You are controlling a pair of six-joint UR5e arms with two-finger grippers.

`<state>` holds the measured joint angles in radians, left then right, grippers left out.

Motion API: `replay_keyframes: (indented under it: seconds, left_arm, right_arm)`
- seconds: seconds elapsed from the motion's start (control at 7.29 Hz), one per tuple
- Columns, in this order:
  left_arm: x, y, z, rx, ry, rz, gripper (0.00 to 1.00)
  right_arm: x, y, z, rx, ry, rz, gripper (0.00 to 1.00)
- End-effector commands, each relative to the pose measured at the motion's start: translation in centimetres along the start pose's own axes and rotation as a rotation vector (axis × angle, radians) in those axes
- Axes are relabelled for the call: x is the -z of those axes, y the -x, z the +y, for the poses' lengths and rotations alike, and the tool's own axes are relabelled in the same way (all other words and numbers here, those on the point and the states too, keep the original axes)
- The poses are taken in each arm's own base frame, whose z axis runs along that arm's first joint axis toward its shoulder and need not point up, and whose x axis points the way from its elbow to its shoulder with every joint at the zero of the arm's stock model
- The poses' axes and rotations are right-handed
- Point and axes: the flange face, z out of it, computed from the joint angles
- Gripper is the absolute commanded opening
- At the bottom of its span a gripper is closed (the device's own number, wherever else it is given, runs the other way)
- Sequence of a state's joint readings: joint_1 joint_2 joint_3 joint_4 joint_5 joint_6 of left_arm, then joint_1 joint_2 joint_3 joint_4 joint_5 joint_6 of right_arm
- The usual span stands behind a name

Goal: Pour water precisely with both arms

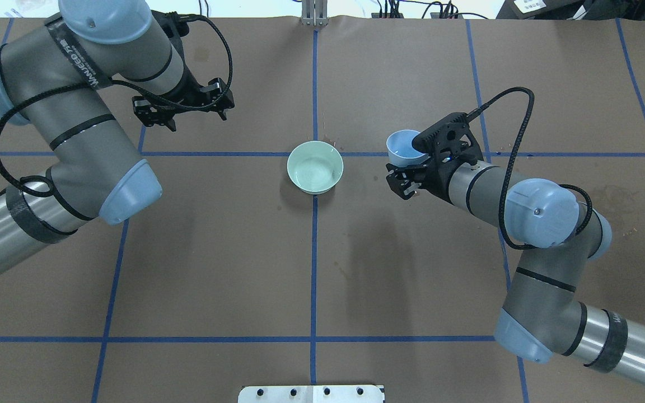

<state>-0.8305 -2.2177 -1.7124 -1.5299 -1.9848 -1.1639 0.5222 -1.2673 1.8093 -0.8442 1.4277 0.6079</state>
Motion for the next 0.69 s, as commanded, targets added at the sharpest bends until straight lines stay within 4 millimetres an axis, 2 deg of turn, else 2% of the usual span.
replay_keyframes:
  seconds: [0.0, 0.14, 0.41, 0.55]
  left_arm:
    - [-0.3, 5.3, -2.1, -0.115, -0.013, -0.044, 1.00]
    - [-0.2, 6.9, -2.9, -0.155, -0.018, -0.059, 1.00]
    - [-0.4, 9.8, -4.1, -0.208, -0.017, -0.085, 1.00]
    - [-0.5, 10.1, -4.2, -0.208, -0.019, -0.089, 1.00]
  right_arm:
    - [-0.7, 1.6, -1.4, 0.071, 0.058, -0.042, 0.00]
    - [-1.0, 2.2, -1.0, 0.076, 0.072, -0.050, 0.00]
    - [-3.5, 4.5, -1.2, 0.092, 0.084, -0.060, 0.00]
    - [-3.7, 5.0, -1.8, 0.090, 0.077, -0.065, 0.00]
